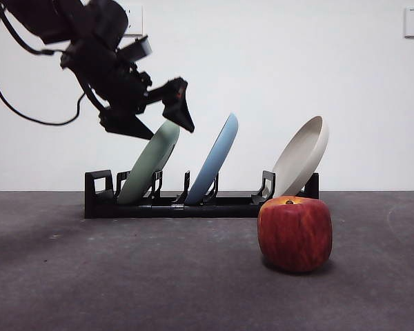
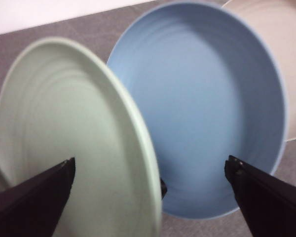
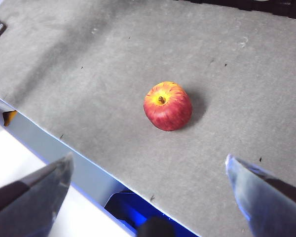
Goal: Take the green plate from the plate rack,put the plate on the table,take the apple from the table,put the apple in the plate
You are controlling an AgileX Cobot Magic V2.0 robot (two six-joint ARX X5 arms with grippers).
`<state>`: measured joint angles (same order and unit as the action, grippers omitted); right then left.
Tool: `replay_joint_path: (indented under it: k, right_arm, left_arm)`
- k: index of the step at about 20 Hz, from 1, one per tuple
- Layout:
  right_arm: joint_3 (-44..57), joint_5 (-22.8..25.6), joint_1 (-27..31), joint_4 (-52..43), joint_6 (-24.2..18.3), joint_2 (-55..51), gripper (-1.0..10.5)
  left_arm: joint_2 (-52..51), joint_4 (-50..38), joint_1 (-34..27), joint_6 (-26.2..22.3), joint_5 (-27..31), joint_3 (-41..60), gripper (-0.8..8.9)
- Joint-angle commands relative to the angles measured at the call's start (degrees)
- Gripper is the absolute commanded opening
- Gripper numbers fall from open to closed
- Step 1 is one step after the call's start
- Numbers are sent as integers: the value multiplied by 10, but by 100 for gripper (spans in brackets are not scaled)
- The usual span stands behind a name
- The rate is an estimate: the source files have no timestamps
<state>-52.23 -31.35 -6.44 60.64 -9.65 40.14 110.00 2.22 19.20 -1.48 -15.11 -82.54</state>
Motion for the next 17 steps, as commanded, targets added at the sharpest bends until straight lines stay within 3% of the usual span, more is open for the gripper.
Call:
replay_joint_path:
  k: [1,4,6,11,17]
  right_arm:
    - [-1,0,-2,-1,2,0,661]
    - [-1,0,-2,-1,2,0,661]
    - [-1,-1,-2,-1,2,0,661]
    - [-1,-1,-2,-1,2,0,661]
    - [-1,-1,-2,-1,2,0,661]
  left_arm:
    - [15,-5,3,-3,1,0,600]
    - [16,-4,3,-3,0,0,264]
    - [16,3,3,-2,-2,0,121]
    - [16,21,3,-2,-4,0,-12]
    - [15,22,3,1,-20,0,-8]
